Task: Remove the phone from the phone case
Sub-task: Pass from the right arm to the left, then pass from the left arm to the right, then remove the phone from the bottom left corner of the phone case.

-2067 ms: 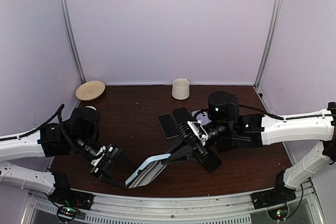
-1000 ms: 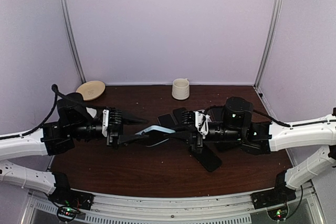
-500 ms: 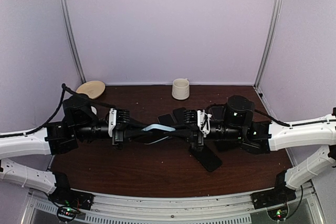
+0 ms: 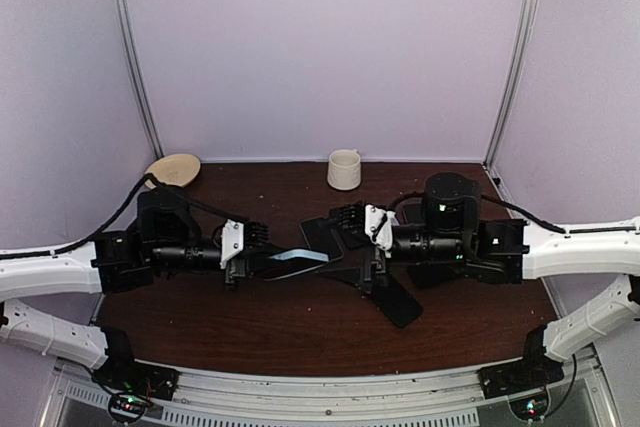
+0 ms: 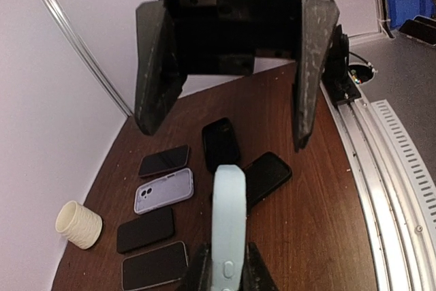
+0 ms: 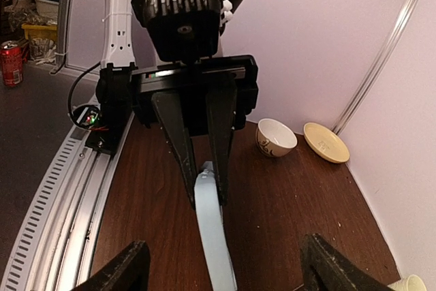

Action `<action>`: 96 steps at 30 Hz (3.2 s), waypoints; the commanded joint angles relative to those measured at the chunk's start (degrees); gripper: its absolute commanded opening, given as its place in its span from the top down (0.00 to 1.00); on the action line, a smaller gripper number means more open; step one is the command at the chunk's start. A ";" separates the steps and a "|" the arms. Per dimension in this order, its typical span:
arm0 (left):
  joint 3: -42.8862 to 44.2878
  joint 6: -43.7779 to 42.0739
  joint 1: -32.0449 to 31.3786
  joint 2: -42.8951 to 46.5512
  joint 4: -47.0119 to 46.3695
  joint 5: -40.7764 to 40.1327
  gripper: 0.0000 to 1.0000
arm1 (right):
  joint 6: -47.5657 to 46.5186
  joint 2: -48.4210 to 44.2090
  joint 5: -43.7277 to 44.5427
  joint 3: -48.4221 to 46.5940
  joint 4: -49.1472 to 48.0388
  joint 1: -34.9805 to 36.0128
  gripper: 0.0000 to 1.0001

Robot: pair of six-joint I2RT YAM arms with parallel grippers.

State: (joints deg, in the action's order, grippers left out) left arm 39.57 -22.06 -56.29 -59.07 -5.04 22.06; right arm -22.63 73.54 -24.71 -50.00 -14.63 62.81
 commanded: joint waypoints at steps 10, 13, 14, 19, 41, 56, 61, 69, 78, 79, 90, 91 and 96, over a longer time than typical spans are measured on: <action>4.57 -2.28 0.25 -2.27 1.87 -4.25 1.00 | -5.43 5.49 11.72 -13.53 27.47 4.63 0.36; 4.61 -2.19 0.30 -2.22 1.88 -4.00 1.00 | -6.01 8.09 12.97 -15.06 26.94 5.04 0.40; 4.53 -2.19 0.29 -2.07 1.92 -3.90 1.00 | -6.06 8.68 13.60 -15.26 26.29 5.12 0.41; 4.36 -2.15 0.30 -1.38 2.13 -3.46 1.00 | -6.41 11.50 14.26 -16.99 24.85 5.53 0.50; 5.22 -6.31 0.25 1.28 9.94 -4.02 0.43 | -1.74 9.93 22.01 -11.35 11.67 6.60 1.00; 3.22 -1.75 13.33 9.33 7.32 0.49 0.32 | 9.46 -3.28 13.40 -2.44 2.16 -2.19 1.00; 1.91 0.49 16.24 11.19 2.82 8.14 0.38 | 12.94 -7.65 2.69 0.22 -1.39 -6.33 1.00; 0.65 6.19 18.32 11.27 -2.70 19.43 0.39 | 16.05 -10.45 -10.82 3.25 -9.76 -7.35 1.00; 0.34 9.36 18.32 10.53 -3.79 33.70 0.42 | 18.36 -9.38 -19.40 4.58 -18.32 -7.35 1.00; 0.25 10.13 18.32 10.41 -4.34 36.07 0.43 | 18.47 -9.10 -19.67 4.42 -18.74 -7.36 1.00; -0.05 18.36 17.68 7.45 -10.88 43.94 0.55 | 18.50 -5.75 -22.47 1.29 -20.72 -6.76 1.00; -0.19 19.01 17.51 7.25 -11.55 44.07 0.56 | 18.43 -5.65 -22.19 1.16 -20.90 -6.61 1.00; -0.21 19.78 16.69 6.83 -11.64 44.83 0.62 | 17.27 -4.78 -21.43 0.32 -21.08 -6.03 1.00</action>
State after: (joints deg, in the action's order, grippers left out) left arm 39.75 -4.23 -38.87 -52.07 -13.17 64.42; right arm -4.67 68.82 -46.11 -46.11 -29.89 56.23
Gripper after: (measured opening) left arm 0.393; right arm 0.064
